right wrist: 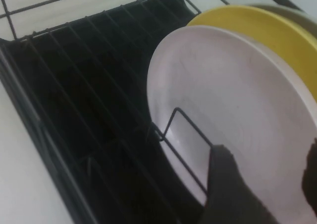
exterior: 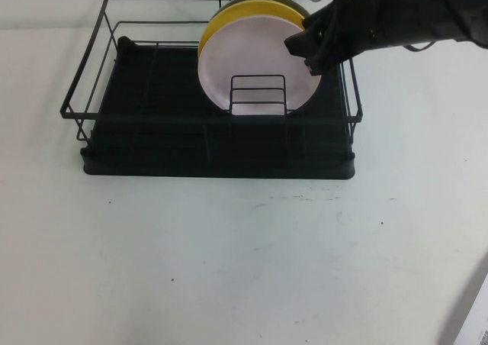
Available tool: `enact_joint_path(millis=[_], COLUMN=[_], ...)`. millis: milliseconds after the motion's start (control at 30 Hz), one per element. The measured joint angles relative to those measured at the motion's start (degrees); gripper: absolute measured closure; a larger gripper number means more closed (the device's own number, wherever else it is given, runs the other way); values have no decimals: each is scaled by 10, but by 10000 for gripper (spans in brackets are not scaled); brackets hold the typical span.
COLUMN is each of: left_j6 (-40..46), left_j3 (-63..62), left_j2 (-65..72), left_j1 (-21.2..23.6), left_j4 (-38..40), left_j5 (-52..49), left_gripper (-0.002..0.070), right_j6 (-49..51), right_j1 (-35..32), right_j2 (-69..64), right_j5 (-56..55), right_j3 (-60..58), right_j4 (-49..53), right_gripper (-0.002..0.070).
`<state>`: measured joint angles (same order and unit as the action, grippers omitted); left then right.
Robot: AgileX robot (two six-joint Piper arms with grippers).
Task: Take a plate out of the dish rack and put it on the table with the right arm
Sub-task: Grasp the plate from the shelf
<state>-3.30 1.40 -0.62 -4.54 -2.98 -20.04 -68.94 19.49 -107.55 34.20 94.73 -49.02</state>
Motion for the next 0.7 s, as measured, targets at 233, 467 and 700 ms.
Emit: enact_joint_path(millis=[233,467,700], left_j6=[0,0,0], left_j3=[0,0,0], left_j2=[0,0,0], left_j1=[0,0,0], left_j4=[0,0,0], left_j5=[0,0,0], left_gripper=[679,679,679], right_j6=[-50,-84,-96], right_j1=[13,13,13], right_j2=[-28,-37,-63], right_j5=[-55,-95,-102], right_j3=[6,8,31], right_j4=[0,-4,-6], right_gripper=[372,393,409])
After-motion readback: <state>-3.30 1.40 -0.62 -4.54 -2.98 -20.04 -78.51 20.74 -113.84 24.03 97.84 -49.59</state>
